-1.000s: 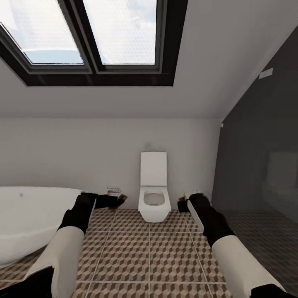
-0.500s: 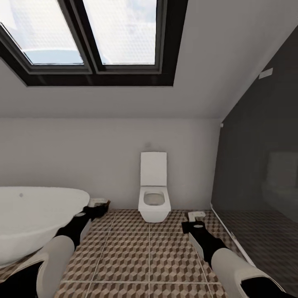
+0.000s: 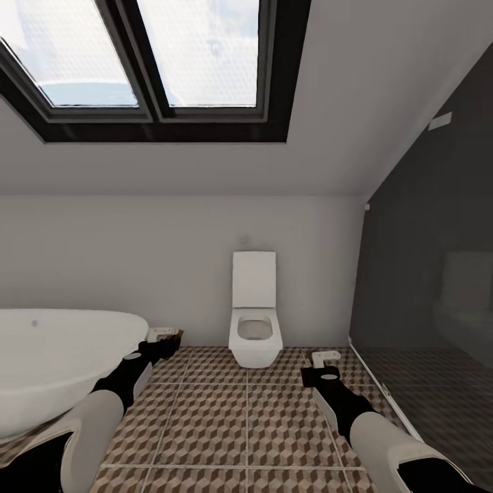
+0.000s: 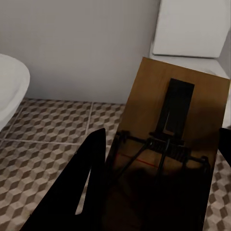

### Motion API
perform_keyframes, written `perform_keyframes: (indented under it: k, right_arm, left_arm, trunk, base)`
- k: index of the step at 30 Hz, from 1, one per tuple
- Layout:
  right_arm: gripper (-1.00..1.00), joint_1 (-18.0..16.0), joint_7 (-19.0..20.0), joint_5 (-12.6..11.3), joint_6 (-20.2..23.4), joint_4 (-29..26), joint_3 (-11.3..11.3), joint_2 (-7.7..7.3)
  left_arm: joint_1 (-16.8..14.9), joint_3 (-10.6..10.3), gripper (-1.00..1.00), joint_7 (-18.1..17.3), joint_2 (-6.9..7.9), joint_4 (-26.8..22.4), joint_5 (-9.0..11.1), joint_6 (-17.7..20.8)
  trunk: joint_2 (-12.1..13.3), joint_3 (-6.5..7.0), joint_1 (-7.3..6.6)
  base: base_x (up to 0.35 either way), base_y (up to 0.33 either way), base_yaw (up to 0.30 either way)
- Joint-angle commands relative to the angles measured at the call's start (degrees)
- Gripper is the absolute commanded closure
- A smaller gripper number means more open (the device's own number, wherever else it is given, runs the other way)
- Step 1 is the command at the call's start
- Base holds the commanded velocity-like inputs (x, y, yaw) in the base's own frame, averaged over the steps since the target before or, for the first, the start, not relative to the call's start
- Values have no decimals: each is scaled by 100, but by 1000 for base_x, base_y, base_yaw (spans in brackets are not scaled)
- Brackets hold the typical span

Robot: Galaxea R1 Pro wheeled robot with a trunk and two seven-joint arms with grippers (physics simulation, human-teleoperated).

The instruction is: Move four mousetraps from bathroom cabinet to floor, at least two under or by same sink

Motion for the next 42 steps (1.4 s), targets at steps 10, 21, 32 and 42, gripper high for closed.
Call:
perform_keyframes:
  k: [10, 21, 32, 42]
  right_arm:
    - [100, -2, -23, -21, -4, -12, 54, -25]
    - [100, -2, -23, -21, -31, -12, 54, -56]
    - [100, -2, -23, -20, -32, -12, 54, -93]
    - [100, -2, -23, 19, -16, -20, 77, -104]
  left_arm:
    - [-4, 32, 100, -48, -13, 173, -106, -13]
    - [-4, 21, 100, -48, -19, 190, -111, 17]
    - [-4, 20, 100, -48, -25, 190, -111, 19]
    - [-4, 20, 100, -48, -18, 190, -111, 19]
  trunk:
    - [-4, -7, 0]
    - [-4, -7, 0]
    - [-4, -7, 0]
    - [-4, -7, 0]
  base:
    - [242, 0, 0]
    - [321, 0, 0]
    - [324, 0, 0]
    - [324, 0, 0]
